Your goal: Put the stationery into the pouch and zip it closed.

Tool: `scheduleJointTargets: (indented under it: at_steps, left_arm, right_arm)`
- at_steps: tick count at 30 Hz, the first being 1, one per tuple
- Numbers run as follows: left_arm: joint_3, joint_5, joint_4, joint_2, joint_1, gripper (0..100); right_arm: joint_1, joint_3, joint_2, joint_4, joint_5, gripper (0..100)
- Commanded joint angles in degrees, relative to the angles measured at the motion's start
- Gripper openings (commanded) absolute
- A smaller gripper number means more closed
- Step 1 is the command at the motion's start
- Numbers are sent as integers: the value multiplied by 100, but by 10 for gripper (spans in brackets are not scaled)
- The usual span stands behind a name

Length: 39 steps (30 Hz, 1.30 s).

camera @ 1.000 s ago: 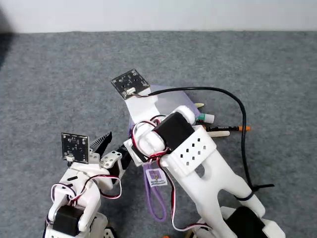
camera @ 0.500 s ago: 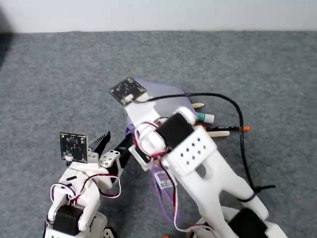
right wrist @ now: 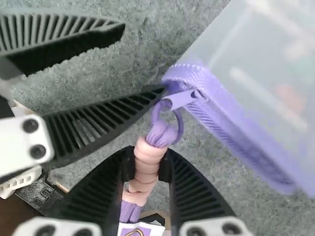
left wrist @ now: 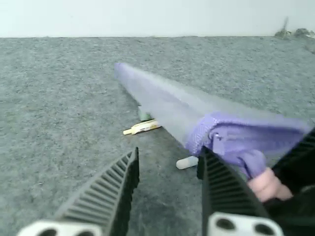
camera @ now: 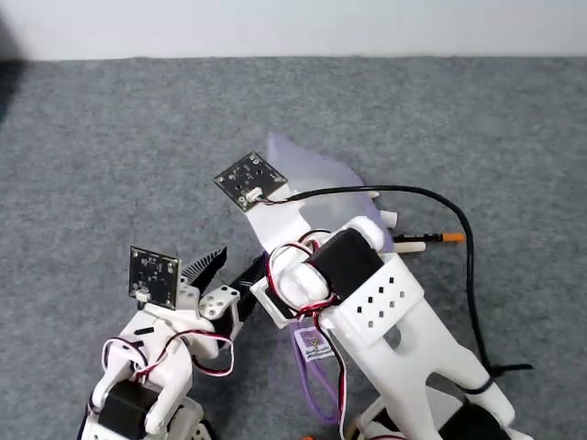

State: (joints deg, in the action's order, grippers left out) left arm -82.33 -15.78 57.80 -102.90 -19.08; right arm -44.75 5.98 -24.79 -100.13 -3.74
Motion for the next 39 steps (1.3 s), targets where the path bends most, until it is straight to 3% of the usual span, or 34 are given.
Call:
scheduleJointTargets:
  at_steps: [1,27,31,39]
  left_arm:
    - [295,-44,-70,-18,-114,186]
    - [338,413,378,-44,-62,185]
    - [629,422,492,-44,-62,185]
    - [945,668,510,-44,-62,185]
  right_arm:
    - [31,-26,-233,-57,44,8]
    - [48,18,-295,277,88,8]
    - [356,-79,-321,505,114,8]
    - [558,-167,-673,954,923,8]
